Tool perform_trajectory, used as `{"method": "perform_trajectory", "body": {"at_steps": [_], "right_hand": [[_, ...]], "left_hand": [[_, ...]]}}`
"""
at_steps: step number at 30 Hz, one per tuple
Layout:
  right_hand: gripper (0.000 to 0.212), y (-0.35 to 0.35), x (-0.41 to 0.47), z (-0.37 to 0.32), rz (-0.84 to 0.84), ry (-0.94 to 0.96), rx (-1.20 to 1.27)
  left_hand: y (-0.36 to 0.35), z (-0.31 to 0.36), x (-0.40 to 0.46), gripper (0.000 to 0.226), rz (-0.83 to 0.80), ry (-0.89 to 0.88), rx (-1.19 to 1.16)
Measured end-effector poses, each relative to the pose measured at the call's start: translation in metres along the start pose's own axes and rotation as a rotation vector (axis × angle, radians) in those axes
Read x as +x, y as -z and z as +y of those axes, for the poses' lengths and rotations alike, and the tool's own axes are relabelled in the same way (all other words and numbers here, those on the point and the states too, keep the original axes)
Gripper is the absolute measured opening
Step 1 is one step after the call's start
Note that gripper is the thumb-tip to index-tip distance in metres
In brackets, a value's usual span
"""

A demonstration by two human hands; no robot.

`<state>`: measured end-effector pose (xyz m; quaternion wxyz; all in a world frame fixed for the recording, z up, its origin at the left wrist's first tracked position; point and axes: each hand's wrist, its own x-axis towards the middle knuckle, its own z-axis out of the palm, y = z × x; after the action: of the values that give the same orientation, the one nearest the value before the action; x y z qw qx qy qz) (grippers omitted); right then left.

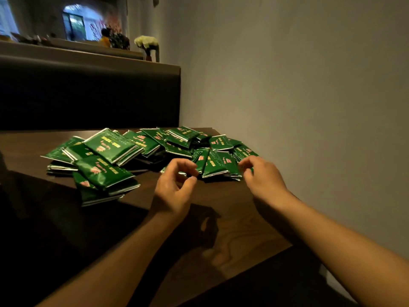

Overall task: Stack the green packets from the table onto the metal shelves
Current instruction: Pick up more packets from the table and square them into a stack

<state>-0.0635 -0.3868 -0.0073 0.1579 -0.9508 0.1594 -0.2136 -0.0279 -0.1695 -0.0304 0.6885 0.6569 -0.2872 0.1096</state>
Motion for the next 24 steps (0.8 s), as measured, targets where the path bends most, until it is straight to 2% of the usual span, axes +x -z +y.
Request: {"method": "perform_trajectory", "body": {"at_steps": [4,8,15,16,19,20,22,24], "right_hand": [[0.034,-0.012,0.015,0.036,-0.093,-0.088,-0.388],[0.043,-0.018,0.021,0.049,-0.235,-0.219,-0.467],[0.022,-0.01,0.022,0.057,-0.209,-0.308,-0.319],[0.027,-0.007,0.022,0.058,-0.215,-0.343,-0.28],[0.067,0.004,0.019,0.056,-0.267,-0.474,-0.123],[0.072,0.008,0.016,0.055,-0.287,-0.508,-0.08],[0.064,0.014,0.011,0.053,-0.292,-0.55,0.041],[0.043,0.016,0.004,0.046,-0.221,-0.535,0.307]], "left_hand": [[0.009,-0.005,0.002,0.014,0.007,-0.031,-0.008],[0.015,-0.009,-0.008,0.015,-0.052,-0.055,0.085],[0.012,-0.013,-0.01,0.015,-0.102,-0.024,0.126],[0.011,-0.013,-0.011,0.015,-0.11,-0.016,0.13],[0.011,-0.013,-0.013,0.015,-0.116,-0.02,0.135],[0.011,-0.012,-0.013,0.015,-0.116,-0.024,0.138],[0.011,-0.015,-0.013,0.014,-0.121,-0.021,0.143],[0.011,-0.017,-0.012,0.015,-0.119,0.0,0.152]]}}
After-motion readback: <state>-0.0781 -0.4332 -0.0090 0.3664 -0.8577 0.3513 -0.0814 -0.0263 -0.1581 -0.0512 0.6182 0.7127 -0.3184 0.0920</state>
